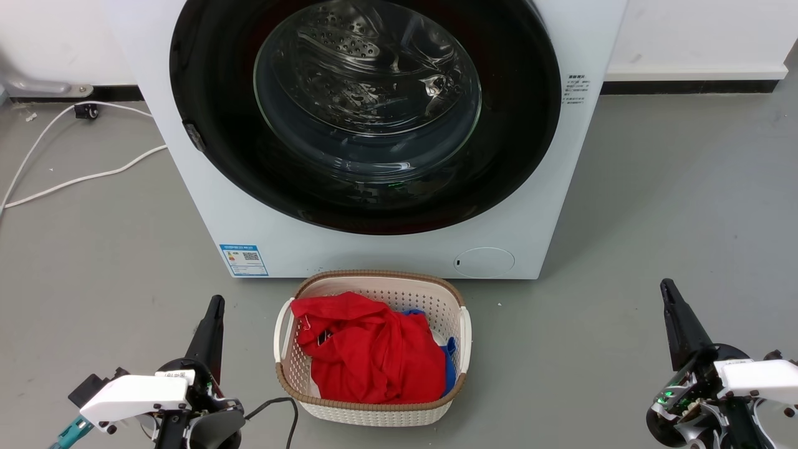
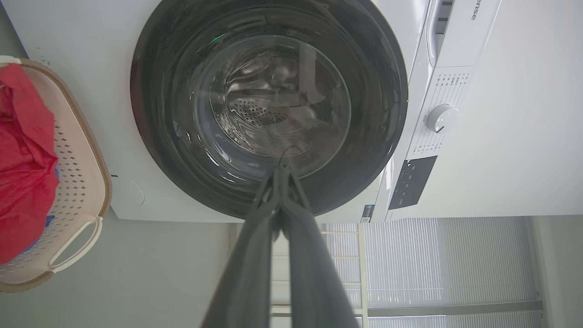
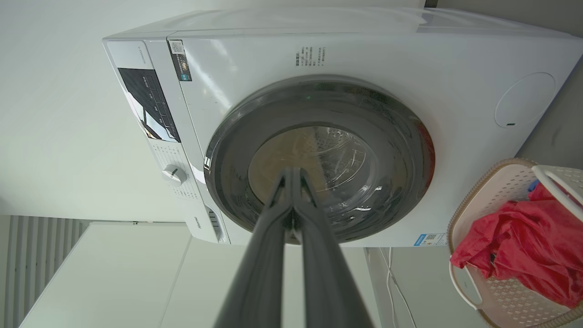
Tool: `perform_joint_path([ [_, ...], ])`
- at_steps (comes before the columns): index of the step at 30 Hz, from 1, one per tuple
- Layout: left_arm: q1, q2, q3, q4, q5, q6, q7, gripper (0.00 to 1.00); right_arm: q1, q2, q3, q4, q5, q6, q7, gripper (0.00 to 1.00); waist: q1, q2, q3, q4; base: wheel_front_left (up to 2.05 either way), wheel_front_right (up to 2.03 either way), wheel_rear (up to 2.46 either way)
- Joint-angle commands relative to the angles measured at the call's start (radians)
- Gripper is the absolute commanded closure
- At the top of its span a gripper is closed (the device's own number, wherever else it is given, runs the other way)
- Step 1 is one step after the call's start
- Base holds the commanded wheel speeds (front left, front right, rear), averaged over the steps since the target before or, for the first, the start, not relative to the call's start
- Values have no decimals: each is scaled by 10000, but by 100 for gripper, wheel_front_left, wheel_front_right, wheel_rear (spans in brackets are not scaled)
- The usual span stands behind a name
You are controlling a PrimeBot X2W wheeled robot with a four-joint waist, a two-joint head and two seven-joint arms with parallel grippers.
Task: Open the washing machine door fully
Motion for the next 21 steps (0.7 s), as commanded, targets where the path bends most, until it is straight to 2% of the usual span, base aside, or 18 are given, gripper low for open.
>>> perform_joint_path([
  [1,-78,-6,14,2,5,-27,20,100,-128,25,-11,13,-59,0,20,100,0,0,0,0,0,0,0],
  [21,-78,-6,13,2,5,-27,19,100,-128,26,-12,13,-62,0,20,100,0,0,0,0,0,0,0],
])
